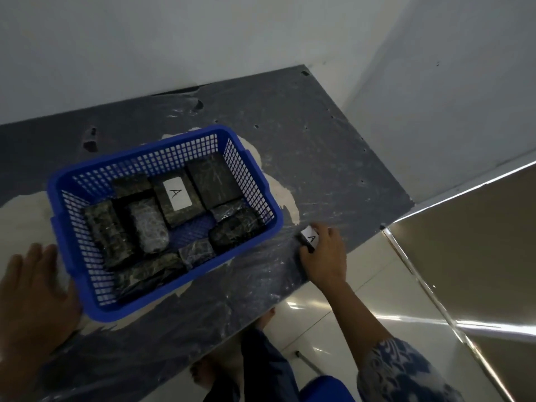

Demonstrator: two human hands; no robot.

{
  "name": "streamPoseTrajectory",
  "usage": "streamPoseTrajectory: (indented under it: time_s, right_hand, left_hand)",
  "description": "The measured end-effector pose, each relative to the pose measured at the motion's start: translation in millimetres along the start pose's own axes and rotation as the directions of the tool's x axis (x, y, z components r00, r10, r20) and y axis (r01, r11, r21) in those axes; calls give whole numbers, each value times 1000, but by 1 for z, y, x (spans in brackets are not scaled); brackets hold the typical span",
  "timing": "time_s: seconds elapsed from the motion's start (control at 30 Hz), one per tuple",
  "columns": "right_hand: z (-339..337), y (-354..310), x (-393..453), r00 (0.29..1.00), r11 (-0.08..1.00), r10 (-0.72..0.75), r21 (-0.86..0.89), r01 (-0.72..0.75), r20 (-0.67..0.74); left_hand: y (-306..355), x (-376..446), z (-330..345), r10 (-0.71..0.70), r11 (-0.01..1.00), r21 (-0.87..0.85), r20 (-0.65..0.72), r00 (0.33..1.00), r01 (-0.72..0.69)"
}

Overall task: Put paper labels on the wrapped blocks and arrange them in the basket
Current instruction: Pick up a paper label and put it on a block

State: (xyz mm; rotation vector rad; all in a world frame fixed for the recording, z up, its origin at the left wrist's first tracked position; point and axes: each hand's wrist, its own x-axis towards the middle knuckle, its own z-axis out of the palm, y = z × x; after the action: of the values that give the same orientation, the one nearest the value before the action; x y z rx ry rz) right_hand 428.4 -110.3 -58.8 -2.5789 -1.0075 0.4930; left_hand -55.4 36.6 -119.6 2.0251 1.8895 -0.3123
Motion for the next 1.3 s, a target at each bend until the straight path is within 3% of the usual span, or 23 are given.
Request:
streamPoseTrajectory:
  time_s: [0.13,0.2,0.27,0.33,0.4,0.47,0.53,0.63,0.73,0.83,1.13,1.3]
  right_hand:
    - [-3,12,-2,1000,1000,3,21,-3,-2]
    - [-6,13,1,1000,998,21,63,-20,-9]
    - [-15,7,6,992,975,90,210,-70,-86]
    - [-29,-9,12,971,943,139,324,-69,-197]
    - [-44,-31,16,957,934,79,356,28,-281]
    - [-52,-64,15,944,920,-93,335,203,-315]
    - [-52,-97,14,904,872,-346,271,408,-250]
    - [-36,-134,18,723,719,-689,167,674,45]
    - [-13,-160,24,560,621,-752,92,778,348]
    - [7,-172,27,453,553,-746,77,829,488]
    - [29,-189,28,368,538,-713,129,833,597]
    - [39,-192,28,378,557,-687,114,823,621]
  left_hand:
    - [15,-17,-14,-7,988,-155,-180,984,-21]
    - [22,-27,-23,13,992,-124,-205,979,-39]
    - [25,-34,-26,22,994,-96,-208,978,-43]
    - [29,-38,-29,13,983,-172,-256,967,-58]
    - [38,-42,-30,-19,971,-233,-308,951,-56]
    - [39,-45,-30,-31,967,-249,-328,944,-55]
    - [36,-45,-30,-31,968,-244,-328,944,-53]
    - [34,-43,-29,-41,969,-245,-313,949,-39]
    - [32,-41,-27,-48,966,-257,-317,947,-37]
    - [30,-40,-24,-60,961,-275,-323,945,-33]
    - [25,-35,-15,-56,963,-267,-334,941,-37]
    - [24,-35,-15,-51,962,-268,-344,937,-46]
